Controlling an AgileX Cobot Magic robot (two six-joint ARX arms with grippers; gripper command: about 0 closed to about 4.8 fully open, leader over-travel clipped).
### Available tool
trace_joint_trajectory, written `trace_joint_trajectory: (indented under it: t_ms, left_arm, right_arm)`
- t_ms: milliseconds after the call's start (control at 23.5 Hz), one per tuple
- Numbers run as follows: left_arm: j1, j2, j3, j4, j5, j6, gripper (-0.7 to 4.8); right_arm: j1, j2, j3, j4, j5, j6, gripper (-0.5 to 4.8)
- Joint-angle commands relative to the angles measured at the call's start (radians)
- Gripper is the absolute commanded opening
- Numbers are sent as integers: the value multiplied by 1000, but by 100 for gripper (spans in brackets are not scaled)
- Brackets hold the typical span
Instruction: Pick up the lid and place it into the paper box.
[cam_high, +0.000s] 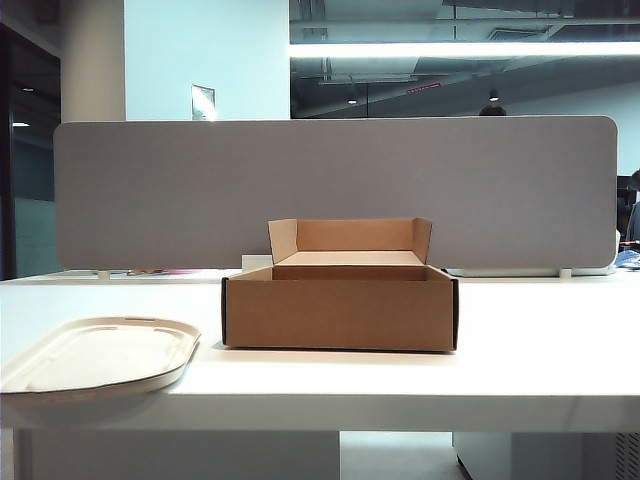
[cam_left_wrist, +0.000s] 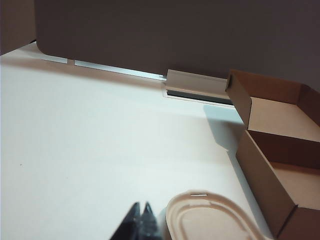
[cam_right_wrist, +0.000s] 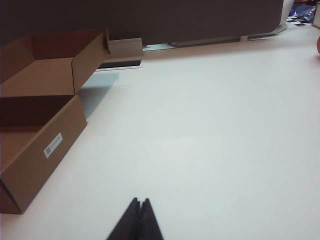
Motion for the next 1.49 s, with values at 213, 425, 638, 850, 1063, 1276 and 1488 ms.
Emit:
trace_joint_trajectory:
  t_ms: [213, 425, 638, 850, 1063, 1276, 1488]
  left_arm:
    - [-1, 1, 3, 12, 3, 4, -5]
    - [-1, 1, 3, 32, 3, 4, -5]
    - [-1, 1, 3, 22, 27, -3, -5]
    - [-1, 1, 4, 26, 27, -3, -5]
    - [-1, 1, 26, 2, 31, -7, -5]
    - [-1, 2, 133, -195, 26, -11, -5]
    - [-1, 16, 179, -248, 27, -34, -5]
  right_arm:
    - [-1, -2, -6, 21, -2, 4, -1]
    - [0, -2, -6, 21, -11, 4, -1]
    - [0, -2, -6, 21, -10, 5, -1]
    - [0, -2, -6, 21, -11, 11, -1]
    - [0, -2, -6, 21, -25, 94, -1]
    - [0, -2, -6, 30, -172, 117, -2]
    - [0, -2, -6, 32, -192, 117, -2]
